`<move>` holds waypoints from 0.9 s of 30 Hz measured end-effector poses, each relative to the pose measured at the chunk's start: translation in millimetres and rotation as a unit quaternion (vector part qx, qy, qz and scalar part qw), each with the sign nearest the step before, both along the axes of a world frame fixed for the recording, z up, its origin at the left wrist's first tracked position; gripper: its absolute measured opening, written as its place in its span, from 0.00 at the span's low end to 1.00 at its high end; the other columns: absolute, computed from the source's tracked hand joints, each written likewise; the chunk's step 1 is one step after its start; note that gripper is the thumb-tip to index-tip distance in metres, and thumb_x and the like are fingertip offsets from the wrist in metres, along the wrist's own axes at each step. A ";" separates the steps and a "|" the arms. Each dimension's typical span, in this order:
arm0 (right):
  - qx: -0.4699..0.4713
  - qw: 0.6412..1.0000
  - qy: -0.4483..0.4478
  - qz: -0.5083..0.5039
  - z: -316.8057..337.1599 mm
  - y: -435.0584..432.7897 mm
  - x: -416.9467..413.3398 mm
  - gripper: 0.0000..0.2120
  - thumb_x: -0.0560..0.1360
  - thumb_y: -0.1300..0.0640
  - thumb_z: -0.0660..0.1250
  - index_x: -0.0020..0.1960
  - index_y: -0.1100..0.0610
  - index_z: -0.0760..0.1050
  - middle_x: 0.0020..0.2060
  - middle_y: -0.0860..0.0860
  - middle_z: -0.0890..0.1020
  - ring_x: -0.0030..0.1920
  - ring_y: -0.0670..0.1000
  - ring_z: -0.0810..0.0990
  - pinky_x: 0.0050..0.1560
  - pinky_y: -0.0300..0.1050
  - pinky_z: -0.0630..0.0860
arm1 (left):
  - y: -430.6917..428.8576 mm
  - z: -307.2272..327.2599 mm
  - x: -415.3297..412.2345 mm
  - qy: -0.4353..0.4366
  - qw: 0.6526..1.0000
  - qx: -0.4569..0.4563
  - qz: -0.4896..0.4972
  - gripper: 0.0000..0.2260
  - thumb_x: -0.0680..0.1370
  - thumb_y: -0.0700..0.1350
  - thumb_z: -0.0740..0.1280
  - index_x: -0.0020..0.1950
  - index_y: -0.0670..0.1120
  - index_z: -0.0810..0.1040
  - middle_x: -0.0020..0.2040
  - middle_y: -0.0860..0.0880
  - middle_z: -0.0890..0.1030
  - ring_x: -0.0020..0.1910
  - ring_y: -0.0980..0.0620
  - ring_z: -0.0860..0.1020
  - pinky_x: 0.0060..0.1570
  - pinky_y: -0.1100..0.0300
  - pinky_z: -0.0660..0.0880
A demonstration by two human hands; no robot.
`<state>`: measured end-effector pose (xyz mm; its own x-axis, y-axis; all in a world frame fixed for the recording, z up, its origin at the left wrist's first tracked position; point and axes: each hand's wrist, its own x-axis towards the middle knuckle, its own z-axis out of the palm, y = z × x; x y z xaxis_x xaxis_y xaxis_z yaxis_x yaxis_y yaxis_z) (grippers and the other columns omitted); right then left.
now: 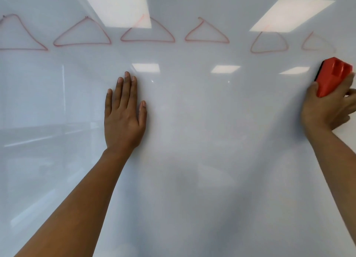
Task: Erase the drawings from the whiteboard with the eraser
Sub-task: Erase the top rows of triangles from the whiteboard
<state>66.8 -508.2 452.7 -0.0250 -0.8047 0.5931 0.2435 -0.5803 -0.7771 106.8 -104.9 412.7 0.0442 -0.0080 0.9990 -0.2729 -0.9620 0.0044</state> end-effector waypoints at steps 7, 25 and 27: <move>-0.259 0.965 0.029 -0.035 -23.8 92.8 -2.1 0.33 0.76 0.44 0.61 0.77 0.52 0.56 0.64 0.61 0.69 0.59 0.63 0.69 0.56 0.57 0.67 | 0.2 0.4 -0.6 -0.002 1.000 0.001 -0.004 0.25 0.83 0.50 0.48 0.79 0.44 0.53 0.79 0.47 0.53 0.78 0.51 0.51 0.77 0.54 0.45; -0.159 0.987 0.005 -0.033 -27.6 -3.9 -5.9 0.32 0.75 0.44 0.62 0.76 0.52 0.57 0.64 0.62 0.67 0.61 0.63 0.68 0.58 0.59 0.68 | -7.7 3.7 -7.6 -0.010 1.000 -0.017 -0.015 0.25 0.82 0.46 0.52 0.78 0.41 0.56 0.78 0.45 0.57 0.78 0.48 0.55 0.76 0.51 0.49; -0.075 0.997 -0.016 -0.024 -1.2 -5.9 -3.9 0.33 0.75 0.44 0.61 0.76 0.51 0.56 0.66 0.59 0.66 0.63 0.62 0.67 0.61 0.57 0.67 | -13.2 5.1 -8.8 -0.013 0.999 -0.034 -0.021 0.24 0.82 0.45 0.53 0.78 0.41 0.57 0.78 0.44 0.57 0.78 0.47 0.55 0.76 0.51 0.49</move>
